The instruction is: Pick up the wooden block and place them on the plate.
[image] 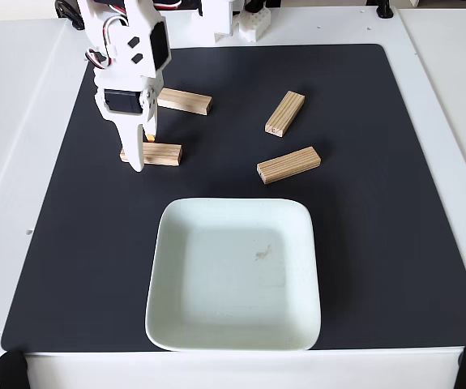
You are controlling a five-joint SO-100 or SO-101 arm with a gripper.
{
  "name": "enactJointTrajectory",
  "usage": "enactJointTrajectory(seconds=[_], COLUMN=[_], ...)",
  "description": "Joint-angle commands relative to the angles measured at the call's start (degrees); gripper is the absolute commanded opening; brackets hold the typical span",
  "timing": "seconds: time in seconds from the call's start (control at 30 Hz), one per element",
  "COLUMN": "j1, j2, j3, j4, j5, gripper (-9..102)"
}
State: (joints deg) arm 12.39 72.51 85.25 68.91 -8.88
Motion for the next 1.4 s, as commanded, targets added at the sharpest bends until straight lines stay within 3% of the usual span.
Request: enactJointTrajectory(seconds=[0.0,0.57,0.67,0.8,1.03,1.37], j1=[-0.4,-0.4,-0.4,-0.4,-0.4,-6.5], j2=[0.3,-2.0,-2.0,-2.0,-0.8,27.9], j3=[-1.8,-2.3,-1.9,-1.6,-1.5,10.1], j4=[0.2,-0.4,-0.4,-0.4,-0.5,-0.6], j5=[-2.1,-2.9,-2.9,-2.5,-2.3,-2.5], gripper=[24,24,17,0,-1,-1])
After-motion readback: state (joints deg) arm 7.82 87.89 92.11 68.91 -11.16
